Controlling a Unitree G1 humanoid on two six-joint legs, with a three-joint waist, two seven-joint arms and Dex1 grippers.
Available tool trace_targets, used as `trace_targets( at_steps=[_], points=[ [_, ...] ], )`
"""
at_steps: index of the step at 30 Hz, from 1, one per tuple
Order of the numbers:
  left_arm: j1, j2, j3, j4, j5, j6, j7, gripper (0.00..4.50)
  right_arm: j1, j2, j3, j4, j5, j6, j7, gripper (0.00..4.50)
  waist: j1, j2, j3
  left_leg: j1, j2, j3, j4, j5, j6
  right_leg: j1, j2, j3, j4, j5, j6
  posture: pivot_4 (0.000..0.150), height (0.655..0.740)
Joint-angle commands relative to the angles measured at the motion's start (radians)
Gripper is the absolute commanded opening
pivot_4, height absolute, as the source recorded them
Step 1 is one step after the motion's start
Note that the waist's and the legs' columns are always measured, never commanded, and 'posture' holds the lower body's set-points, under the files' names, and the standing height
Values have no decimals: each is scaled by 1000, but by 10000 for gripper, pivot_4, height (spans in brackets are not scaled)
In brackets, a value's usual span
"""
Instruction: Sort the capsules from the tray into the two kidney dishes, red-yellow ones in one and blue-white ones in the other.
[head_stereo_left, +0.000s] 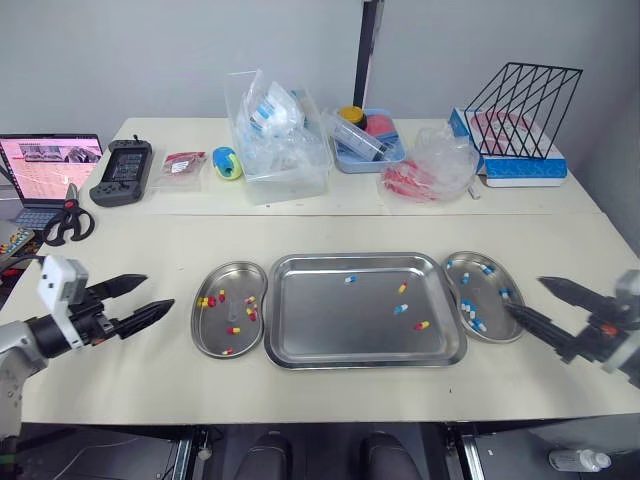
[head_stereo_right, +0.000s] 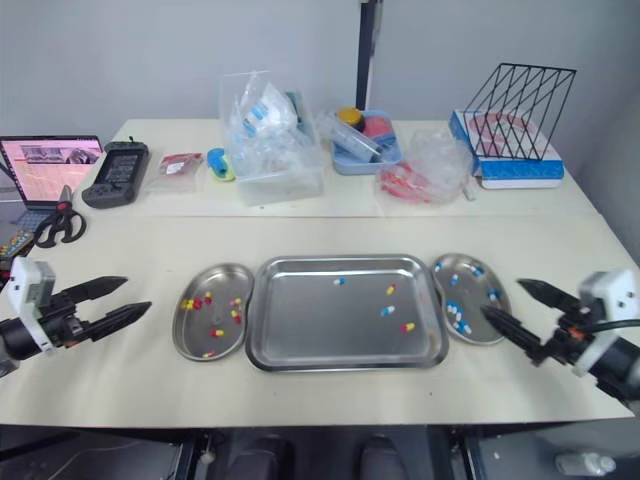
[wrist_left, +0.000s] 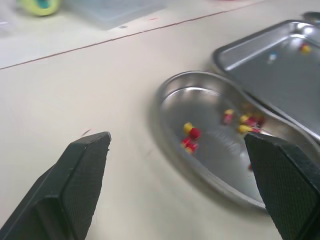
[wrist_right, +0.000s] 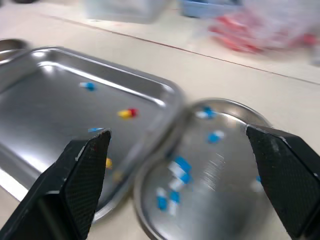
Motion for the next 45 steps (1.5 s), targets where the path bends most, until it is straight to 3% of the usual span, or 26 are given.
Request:
trace_targets(
  at_steps=[1, 12, 39, 45],
  points=[
    [56, -8, 71, -13, -8, -35, 16, 44862, 48, 34, -84, 15, -6, -52, -15, 45000, 0, 0, 0, 1, 0, 0, 0, 0, 0, 0, 0, 0, 0, 0, 0, 1500, 7275],
    [114, -13, 65, -35, -5, -45, 26, 44862, 34, 0, -53, 171, -53, -137, 54, 45000, -2, 0, 0, 2, 0, 1, -1, 0, 0, 1, 0, 0, 0, 0, 0, 1500, 7275],
    [105, -28, 20, -170, -25, 56, 87, 44862, -2, -29, -29, 145, -51, -91, 49, 45000, -1, 0, 0, 1, 0, 1, -1, 0, 0, 1, 0, 0, 0, 0, 0, 1500, 7275],
    [106, -38, 13, -209, -36, 74, 96, 44862, -47, -46, 33, 93, -42, -58, 41, 45000, -3, 0, 0, 1, 0, 1, -1, 0, 0, 1, 0, 0, 0, 0, 0, 1500, 7275]
  ],
)
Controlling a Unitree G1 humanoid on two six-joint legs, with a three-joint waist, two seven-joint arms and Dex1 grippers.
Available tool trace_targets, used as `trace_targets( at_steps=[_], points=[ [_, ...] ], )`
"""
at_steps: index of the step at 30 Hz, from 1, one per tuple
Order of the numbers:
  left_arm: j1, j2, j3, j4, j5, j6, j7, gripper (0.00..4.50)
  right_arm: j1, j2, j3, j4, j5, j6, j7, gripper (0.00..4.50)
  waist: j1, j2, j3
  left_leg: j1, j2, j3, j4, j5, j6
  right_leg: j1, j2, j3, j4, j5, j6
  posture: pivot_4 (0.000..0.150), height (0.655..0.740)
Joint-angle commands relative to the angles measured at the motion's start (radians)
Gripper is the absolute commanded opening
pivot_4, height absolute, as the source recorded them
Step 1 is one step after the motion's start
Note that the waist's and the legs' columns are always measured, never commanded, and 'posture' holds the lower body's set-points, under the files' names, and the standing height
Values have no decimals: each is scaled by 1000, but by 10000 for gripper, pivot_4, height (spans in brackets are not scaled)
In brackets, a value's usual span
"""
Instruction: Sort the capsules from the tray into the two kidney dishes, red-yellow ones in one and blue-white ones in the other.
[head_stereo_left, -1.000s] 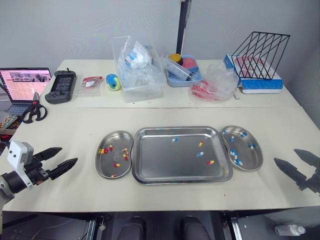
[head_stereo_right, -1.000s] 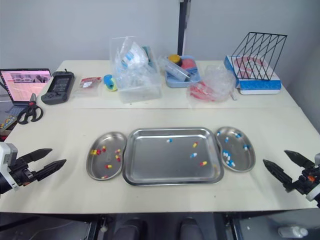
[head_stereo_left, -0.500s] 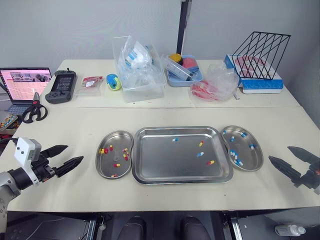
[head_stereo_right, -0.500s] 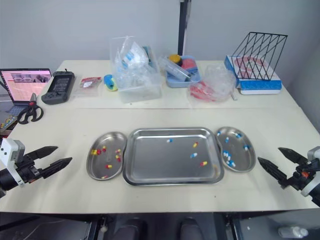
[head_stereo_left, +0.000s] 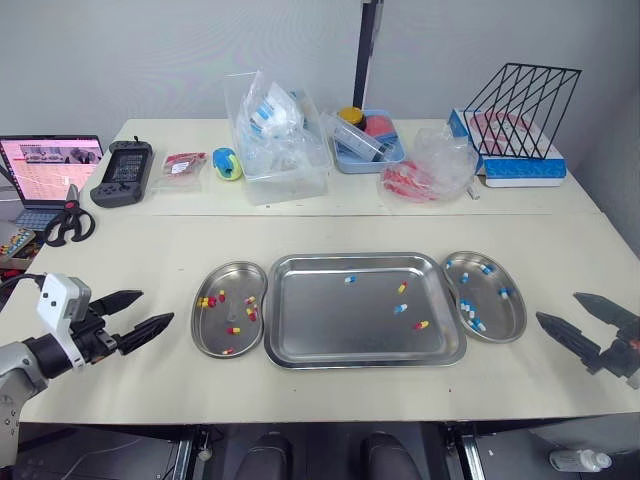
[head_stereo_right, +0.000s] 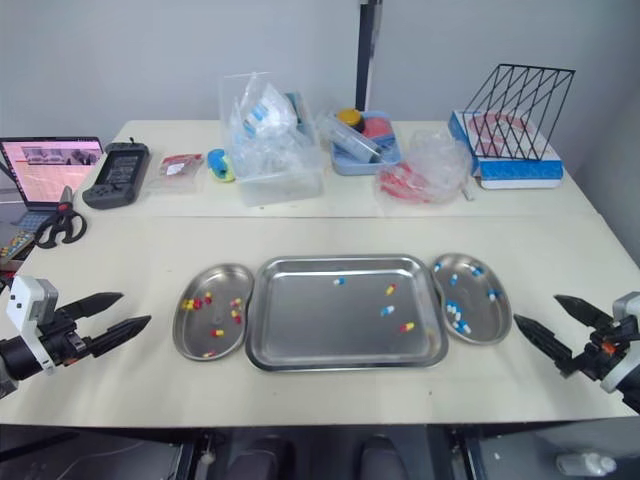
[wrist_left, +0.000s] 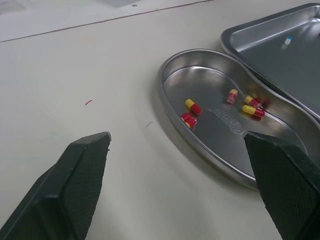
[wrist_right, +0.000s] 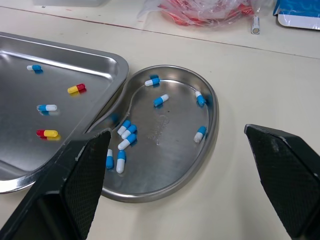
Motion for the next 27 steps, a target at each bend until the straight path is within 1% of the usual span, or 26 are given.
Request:
trace_targets(
  at_steps=[1, 6, 11, 13, 15, 18, 22, 25, 27],
  points=[
    [-5, -2, 3, -64, -37, 16, 10, 44862, -53, -40, 46, -77, 30, 36, 0, 45000, -1, 0, 0, 0, 0, 0, 0, 0, 0, 0, 0, 0, 0, 0, 0, 1500, 7275],
    [-45, -2, -50, -119, -66, 41, 1, 44862, -198, -90, 212, -155, 52, 110, 23, 45000, -1, 0, 0, 0, 0, 0, 0, 0, 0, 0, 0, 0, 0, 0, 0, 1500, 7275],
    [-106, -3, -159, -167, -83, 47, -42, 44862, -485, -98, 504, -168, 19, 199, 43, 45000, -3, 0, 0, 0, 0, -1, 1, 0, 0, -1, 0, 0, 0, 0, 0, 1500, 7275],
    [-120, -2, -183, -175, -89, 47, -48, 44862, -563, -92, 591, -154, -8, 219, 50, 45000, 0, 0, 0, -2, 0, -1, 0, 0, 0, -2, 0, -1, 0, 0, 0, 1500, 7275],
    [-127, 1, -214, -186, -87, 38, -68, 44862, -679, -56, 726, -115, -74, 226, 62, 45000, 0, 0, 0, -3, 0, -2, 0, 0, 0, -2, 0, -1, 0, 0, 0, 1500, 7275],
    [-134, -2, -240, -190, -89, 33, -82, 44862, -798, -1, 857, -34, -160, 207, 78, 45000, -6, 0, 0, -4, 0, -2, 1, 0, 0, -4, 0, 0, 0, 0, 0, 1500, 7275],
    [-134, -7, -255, -187, -85, 23, -85, 44862, -884, 60, 964, 91, -251, 138, 131, 45000, -4, 0, 0, -7, 0, -2, 1, 0, 0, -8, 0, -1, 0, 0, 0, 1500, 7275],
    [-126, -10, -260, -189, -83, 17, -87, 44862, -939, 114, 1016, 187, -300, 97, 168, 45000, -5, 0, 0, -8, 0, -2, 1, 1, -1, -10, 0, 0, 1, 0, 0, 1500, 7275],
    [-121, -12, -260, -189, -82, 14, -87, 45000, -968, 146, 1036, 247, -331, 71, 180, 39536, -8, 0, 0, -8, 0, -2, 1, 1, -1, -10, 0, 0, 1, 0, -1, 1500, 7275]
  ],
)
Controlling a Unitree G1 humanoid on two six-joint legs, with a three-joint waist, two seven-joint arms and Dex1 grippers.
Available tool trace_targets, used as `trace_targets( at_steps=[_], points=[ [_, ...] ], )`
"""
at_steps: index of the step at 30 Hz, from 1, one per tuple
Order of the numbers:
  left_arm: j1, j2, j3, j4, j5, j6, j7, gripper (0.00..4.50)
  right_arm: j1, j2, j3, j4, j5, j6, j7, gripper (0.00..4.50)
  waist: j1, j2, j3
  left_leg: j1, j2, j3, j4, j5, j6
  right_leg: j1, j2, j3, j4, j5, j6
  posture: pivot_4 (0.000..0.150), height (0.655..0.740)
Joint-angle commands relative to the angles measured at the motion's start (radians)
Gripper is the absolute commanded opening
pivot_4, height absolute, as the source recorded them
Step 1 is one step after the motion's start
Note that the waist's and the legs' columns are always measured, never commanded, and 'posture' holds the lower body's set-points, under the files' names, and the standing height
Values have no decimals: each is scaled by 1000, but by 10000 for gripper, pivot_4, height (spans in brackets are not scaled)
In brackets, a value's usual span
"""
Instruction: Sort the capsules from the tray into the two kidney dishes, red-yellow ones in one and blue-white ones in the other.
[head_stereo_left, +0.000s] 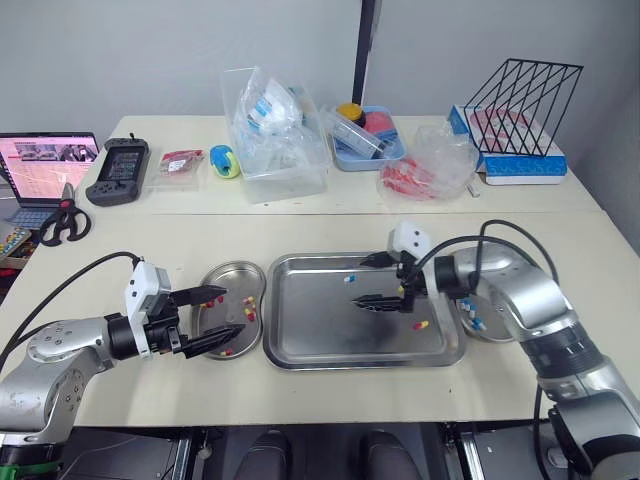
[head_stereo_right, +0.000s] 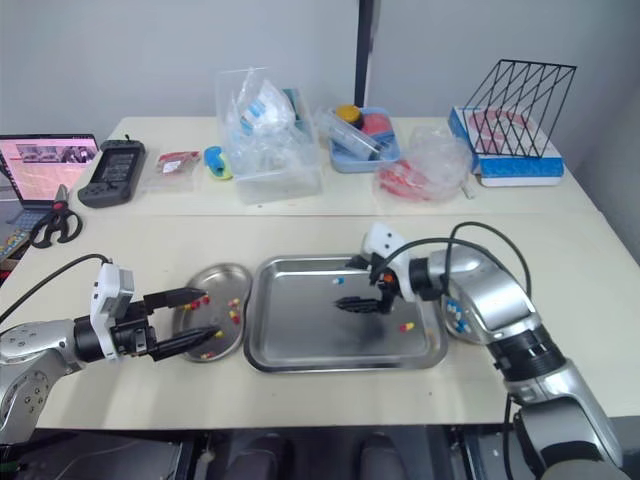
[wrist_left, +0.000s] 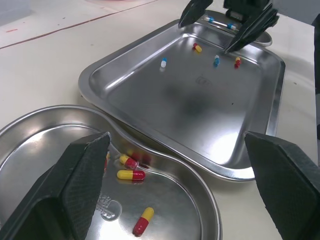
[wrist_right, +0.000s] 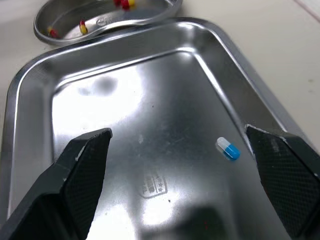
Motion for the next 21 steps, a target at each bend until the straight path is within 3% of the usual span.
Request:
trace_targets(
  at_steps=[1, 4, 21],
  points=[
    [8, -1, 9, -25, -9, -20, -5, 45000, -55, 37, 22, 78, -55, -65, 29, 36520, -2, 0, 0, 0, 0, 0, 0, 0, 0, -1, 0, 0, 0, 0, 0, 1500, 7275],
    [25, -2, 15, -34, -11, -24, -5, 45000, -98, 77, 47, 183, -115, -111, 36, 26762, -5, 0, 0, -1, 0, 0, 0, 0, -1, -3, 0, 0, 1, 0, 0, 1500, 7275],
    [64, -13, 28, -57, -17, -29, 10, 45000, -190, 182, 44, 453, -243, -235, 94, 26762, -23, 0, 0, -2, 0, 0, -2, 2, -3, -6, 0, 0, 2, 1, -1, 1500, 7275]
  ],
)
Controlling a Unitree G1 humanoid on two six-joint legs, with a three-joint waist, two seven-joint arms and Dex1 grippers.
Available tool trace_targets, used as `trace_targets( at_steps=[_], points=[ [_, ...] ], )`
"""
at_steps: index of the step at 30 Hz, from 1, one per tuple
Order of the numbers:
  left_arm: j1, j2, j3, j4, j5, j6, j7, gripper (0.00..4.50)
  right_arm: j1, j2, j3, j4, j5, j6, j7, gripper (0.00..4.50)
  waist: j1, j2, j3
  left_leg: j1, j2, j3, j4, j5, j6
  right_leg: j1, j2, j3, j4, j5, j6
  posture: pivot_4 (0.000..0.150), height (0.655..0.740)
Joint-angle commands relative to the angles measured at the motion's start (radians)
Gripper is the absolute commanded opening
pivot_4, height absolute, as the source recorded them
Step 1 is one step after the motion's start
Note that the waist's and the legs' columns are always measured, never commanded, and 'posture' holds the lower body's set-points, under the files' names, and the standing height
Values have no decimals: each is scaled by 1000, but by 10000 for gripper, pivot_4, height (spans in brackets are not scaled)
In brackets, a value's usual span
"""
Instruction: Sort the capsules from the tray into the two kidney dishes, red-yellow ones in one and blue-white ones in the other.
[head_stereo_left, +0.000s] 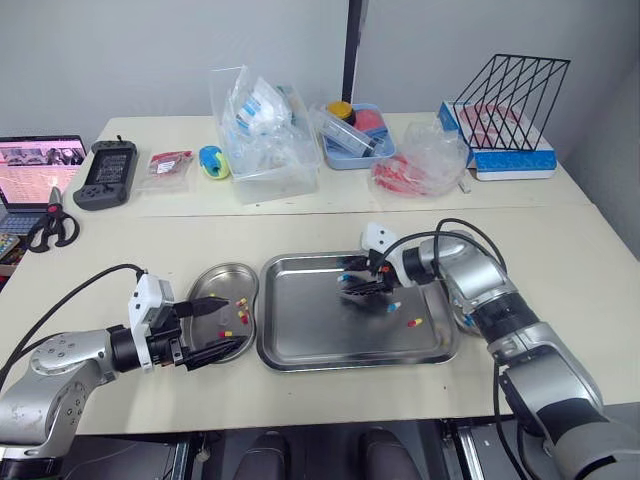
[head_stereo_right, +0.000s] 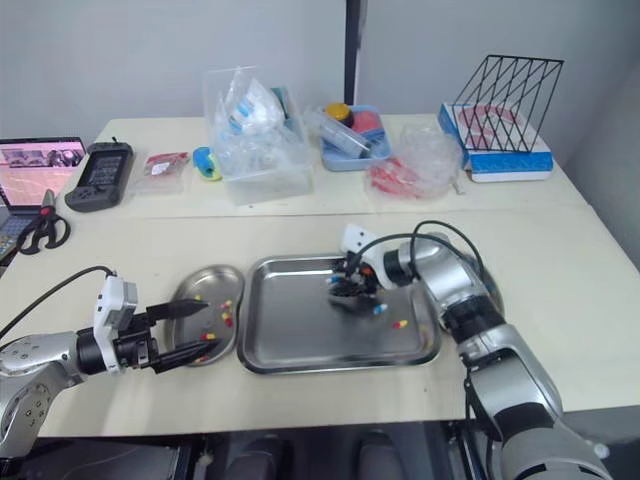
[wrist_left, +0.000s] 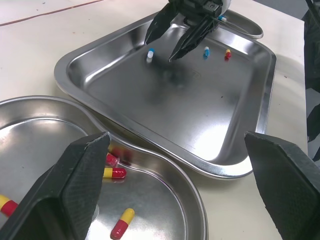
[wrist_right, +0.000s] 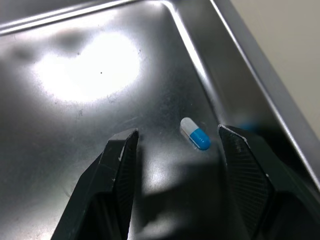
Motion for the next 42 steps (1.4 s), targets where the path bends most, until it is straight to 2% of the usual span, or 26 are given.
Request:
trace_targets(
  at_steps=[1, 6, 9, 14, 15, 24, 28, 32, 36, 42],
  points=[
    [3, 0, 29, -26, -16, -21, 1, 45000, -18, 17, -11, 6, -11, -18, 18, 26762, 0, 0, 0, 0, 0, 0, 0, 0, 0, 0, 0, 0, 0, 0, 0, 1500, 7275],
    [9, 0, 26, -26, -19, -19, -1, 45000, -1, 32, -11, 13, -25, -12, 28, 26762, -1, 0, 0, 0, 0, -1, 0, 0, 0, 0, 0, 0, 0, 0, 0, 1500, 7275],
    [11, 0, 26, -27, -20, -19, 1, 45000, 5, 33, -15, 16, -34, -12, 27, 18806, -1, 0, 0, 0, 0, -1, 0, 0, 0, 0, 0, 0, 0, 0, 0, 1500, 7275],
    [9, 1, 24, -22, -17, -21, 1, 45000, 19, 24, -10, 19, -53, -36, 29, 1727, -1, 0, 0, 0, 0, -1, 0, 0, 0, 0, 0, 0, 0, 0, 0, 1500, 7275],
    [7, 1, 23, -20, -16, -21, 1, 45000, 21, 24, -10, 20, -56, -41, 29, 789, -1, 0, 0, 0, 0, -1, 0, 0, 0, 0, 0, 0, 0, 0, 0, 1500, 7275],
    [2, 5, 24, -14, -16, -21, -4, 45000, 42, 27, -30, -53, -36, -30, 21, 789, -2, 0, 0, 1, 0, -1, 0, 0, 0, 0, 0, 0, 1, 0, 0, 1500, 7275],
    [3, 5, 24, -15, -16, -23, -6, 45000, 60, -6, -81, -160, -7, 21, 1, 789, 1, 0, 0, 0, 0, -1, 0, 0, 0, 0, 0, 0, 1, 0, 0, 1500, 7275],
    [-5, 4, 24, -13, -22, -21, -7, 45000, 119, -74, -184, -372, 63, 154, -30, 789, 5, 0, 0, -1, 0, -3, 0, 0, 0, 0, 0, 0, 0, 0, 0, 1500, 7275],
    [-22, 1, 12, -2, -20, -22, -10, 45000, 210, -169, -350, -555, 154, 313, -85, 789, 9, 0, 0, -1, 0, -3, 0, 0, 0, 0, 0, 0, 0, 0, 0, 1500, 7275],
    [-41, -5, -5, 16, -11, -27, -17, 45000, 384, -294, -571, -655, 227, 444, -177, 789, 19, 0, 0, -1, 0, 0, 0, -1, 1, 0, -1, 0, -1, 0, 0, 1500, 7275]
  ],
)
